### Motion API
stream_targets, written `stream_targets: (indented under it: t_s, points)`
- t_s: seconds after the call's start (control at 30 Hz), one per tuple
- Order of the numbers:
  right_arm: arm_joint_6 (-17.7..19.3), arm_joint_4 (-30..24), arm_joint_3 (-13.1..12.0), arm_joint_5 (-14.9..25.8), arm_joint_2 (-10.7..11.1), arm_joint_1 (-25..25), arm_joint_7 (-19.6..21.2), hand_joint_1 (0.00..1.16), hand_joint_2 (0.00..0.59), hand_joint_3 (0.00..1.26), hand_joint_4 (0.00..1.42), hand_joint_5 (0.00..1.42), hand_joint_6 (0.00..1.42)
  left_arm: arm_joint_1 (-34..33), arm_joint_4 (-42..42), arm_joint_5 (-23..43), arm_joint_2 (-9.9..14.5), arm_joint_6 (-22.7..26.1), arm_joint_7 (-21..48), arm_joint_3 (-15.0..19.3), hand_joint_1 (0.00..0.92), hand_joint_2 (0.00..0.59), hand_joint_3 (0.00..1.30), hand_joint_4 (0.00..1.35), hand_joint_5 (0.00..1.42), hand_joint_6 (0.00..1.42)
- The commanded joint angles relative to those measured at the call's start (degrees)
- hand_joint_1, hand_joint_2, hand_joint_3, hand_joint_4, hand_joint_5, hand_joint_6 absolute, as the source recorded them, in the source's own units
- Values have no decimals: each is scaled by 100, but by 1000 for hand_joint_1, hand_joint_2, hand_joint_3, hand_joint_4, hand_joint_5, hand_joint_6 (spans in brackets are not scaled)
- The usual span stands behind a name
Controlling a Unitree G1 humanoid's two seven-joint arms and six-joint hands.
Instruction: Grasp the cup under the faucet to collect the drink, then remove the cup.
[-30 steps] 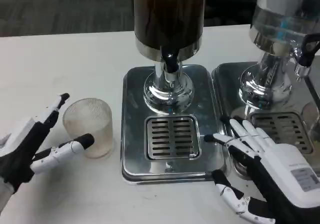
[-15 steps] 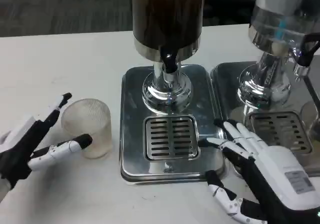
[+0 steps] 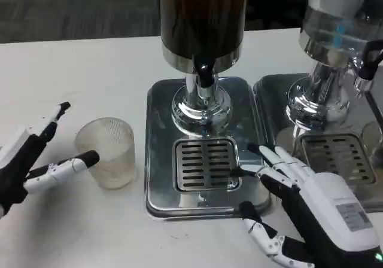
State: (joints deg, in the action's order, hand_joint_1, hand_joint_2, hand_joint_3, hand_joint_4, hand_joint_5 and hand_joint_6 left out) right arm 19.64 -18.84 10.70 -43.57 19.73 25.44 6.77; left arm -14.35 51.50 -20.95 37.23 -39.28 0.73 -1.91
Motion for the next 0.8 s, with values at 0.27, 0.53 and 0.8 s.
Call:
stream_targets:
  t_s: [0.27, 0.53, 0.8]
  points:
    - [74, -163, 17, -51, 4, 141, 129, 372, 500, 359, 118, 78, 112, -548, 817, -243, 11, -542, -194, -500, 36, 0, 0, 0, 0, 6]
    - [37, -196, 62, -93, -40, 243, 168, 381, 499, 381, 153, 106, 113, -714, 1103, -302, -28, -658, -246, -687, 14, 0, 0, 0, 0, 0]
    - [32, -236, 90, -103, -72, 280, 157, 384, 499, 396, 173, 121, 127, -793, 1063, -570, -40, -604, -587, -950, 15, 0, 0, 0, 0, 0]
